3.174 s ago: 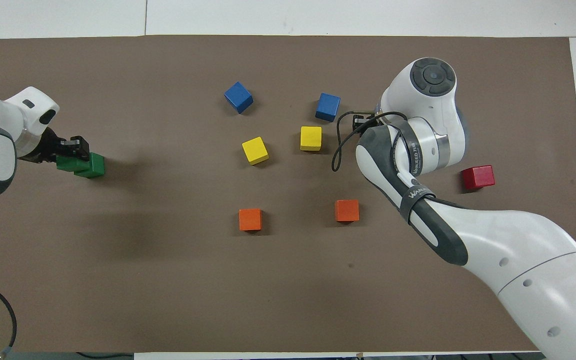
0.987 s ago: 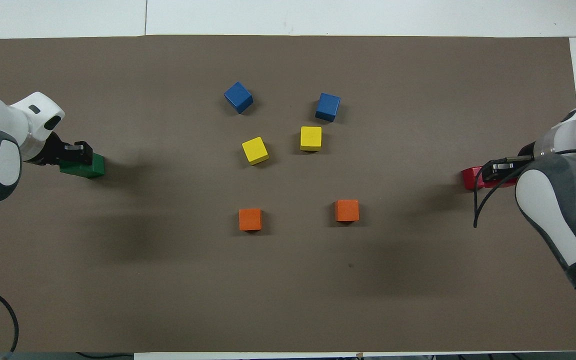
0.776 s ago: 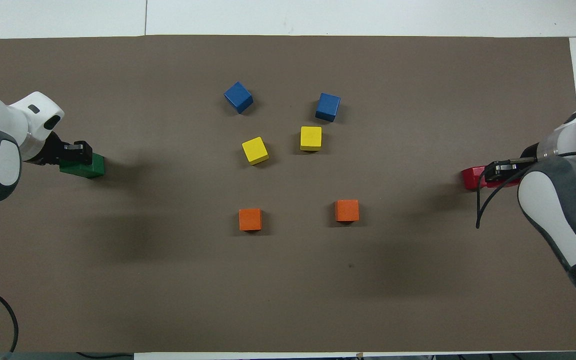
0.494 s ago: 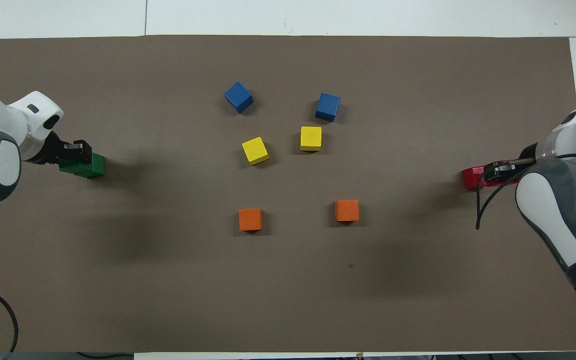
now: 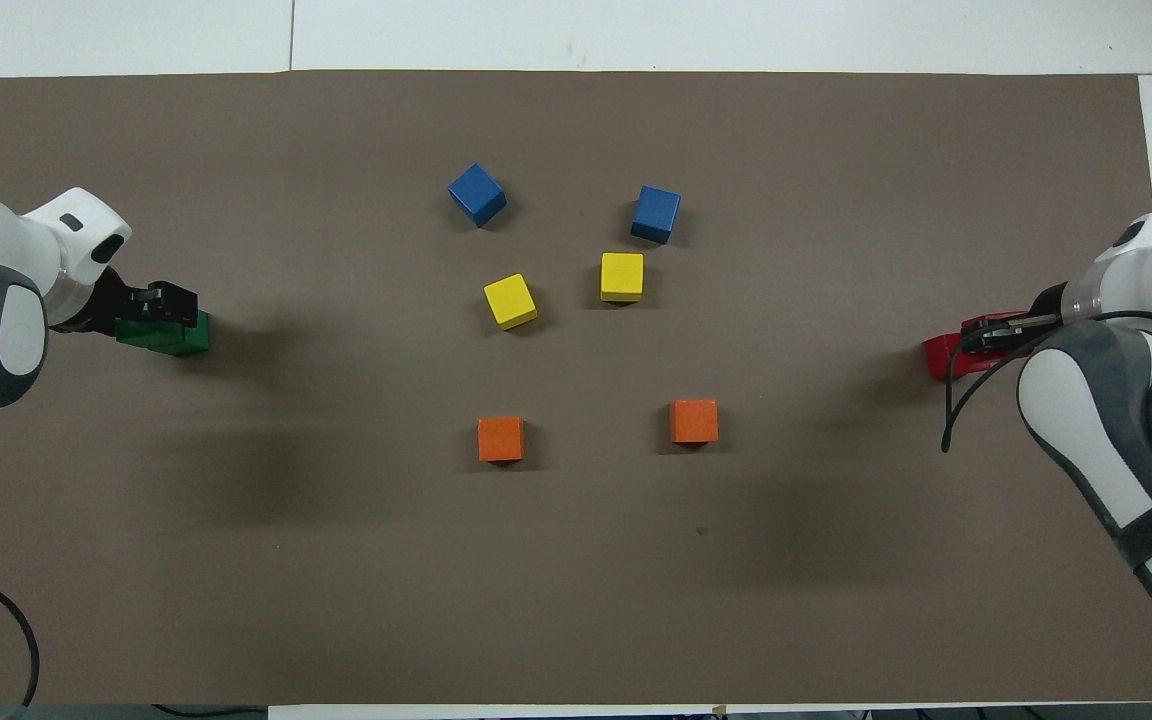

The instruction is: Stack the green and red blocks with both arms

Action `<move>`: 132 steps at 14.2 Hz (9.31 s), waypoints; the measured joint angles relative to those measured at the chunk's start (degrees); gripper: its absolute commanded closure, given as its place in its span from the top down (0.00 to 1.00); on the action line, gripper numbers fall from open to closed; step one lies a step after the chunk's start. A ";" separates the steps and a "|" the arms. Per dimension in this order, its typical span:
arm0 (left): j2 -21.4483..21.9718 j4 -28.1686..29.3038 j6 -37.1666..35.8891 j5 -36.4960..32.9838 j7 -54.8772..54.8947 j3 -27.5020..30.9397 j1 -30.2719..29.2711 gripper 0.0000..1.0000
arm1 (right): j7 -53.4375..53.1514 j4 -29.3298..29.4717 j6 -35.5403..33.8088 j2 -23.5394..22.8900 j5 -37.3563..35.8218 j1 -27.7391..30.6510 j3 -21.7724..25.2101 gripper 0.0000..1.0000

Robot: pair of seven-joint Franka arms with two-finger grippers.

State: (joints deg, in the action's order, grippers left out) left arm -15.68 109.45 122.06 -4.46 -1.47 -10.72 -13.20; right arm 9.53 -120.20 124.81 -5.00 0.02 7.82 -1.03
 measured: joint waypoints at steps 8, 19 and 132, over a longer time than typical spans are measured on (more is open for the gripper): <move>3.40 -4.27 -8.68 0.00 0.00 -0.57 0.09 1.00 | 0.18 -1.45 1.83 -0.14 -0.37 0.00 -0.04 0.00; 18.04 -5.16 -25.67 0.05 -0.07 -1.42 4.54 1.00 | 0.22 -2.80 2.66 -0.47 -0.59 -0.02 -0.26 0.00; 14.68 -15.05 -29.68 4.28 -0.38 3.71 13.21 1.00 | -4.45 25.26 -36.10 8.08 -0.78 -0.62 -1.69 1.00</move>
State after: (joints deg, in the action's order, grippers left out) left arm -1.00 94.39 92.39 -0.18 -1.85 -7.01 0.01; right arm 5.08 -94.95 88.71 3.08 -0.76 7.20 -2.73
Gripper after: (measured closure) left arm 0.000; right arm 0.000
